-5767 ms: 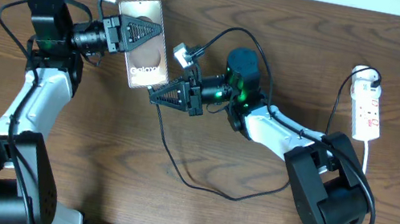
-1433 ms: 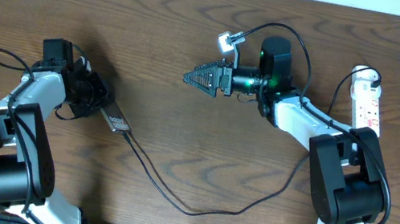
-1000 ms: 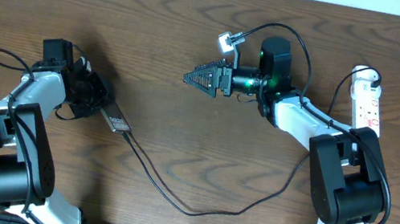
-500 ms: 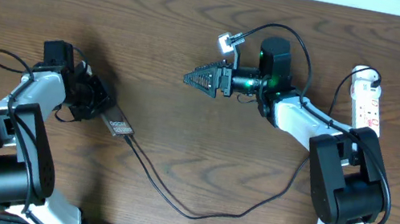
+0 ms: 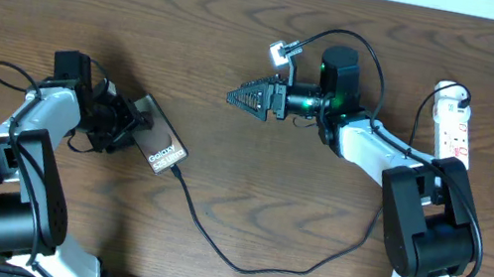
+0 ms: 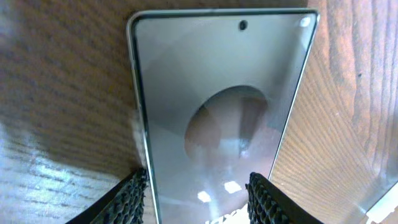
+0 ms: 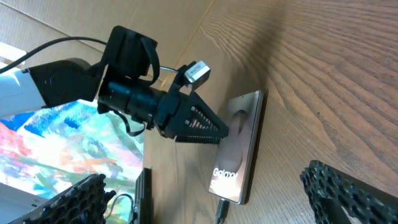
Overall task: Plug charger to phone and switch on socket
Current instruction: 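Lower the cabled phone onto the table with the left gripper, then move the right gripper toward the white power strip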
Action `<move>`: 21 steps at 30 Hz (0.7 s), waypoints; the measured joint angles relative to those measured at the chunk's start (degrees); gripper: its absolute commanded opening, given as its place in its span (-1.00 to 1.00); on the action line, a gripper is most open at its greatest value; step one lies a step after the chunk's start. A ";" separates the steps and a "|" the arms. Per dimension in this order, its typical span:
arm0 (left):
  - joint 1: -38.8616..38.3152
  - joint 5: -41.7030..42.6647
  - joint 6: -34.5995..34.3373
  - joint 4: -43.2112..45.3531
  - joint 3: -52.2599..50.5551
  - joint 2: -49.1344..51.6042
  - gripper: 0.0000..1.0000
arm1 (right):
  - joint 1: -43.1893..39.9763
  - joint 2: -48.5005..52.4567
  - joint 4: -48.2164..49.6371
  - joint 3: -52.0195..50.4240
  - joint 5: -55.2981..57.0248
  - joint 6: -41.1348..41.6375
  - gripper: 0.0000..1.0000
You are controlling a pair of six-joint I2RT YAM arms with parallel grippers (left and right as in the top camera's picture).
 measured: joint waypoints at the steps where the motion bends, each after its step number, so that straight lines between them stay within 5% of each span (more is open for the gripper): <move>1: 0.00 -0.07 0.02 -0.44 0.04 0.00 0.12 | 0.00 0.00 0.02 0.00 0.00 0.00 0.99; 7: -0.04 -1.20 0.28 -2.23 0.17 -0.74 0.50 | 0.00 0.00 0.00 0.00 0.00 0.00 0.99; 15: -0.11 -9.84 0.70 -2.40 -0.15 -3.78 0.72 | 0.00 0.00 -1.49 0.00 0.48 -0.44 0.99; 21: -0.11 -11.39 1.77 -2.54 -0.48 -14.49 0.75 | 0.00 0.00 -12.66 0.13 9.29 -0.31 0.99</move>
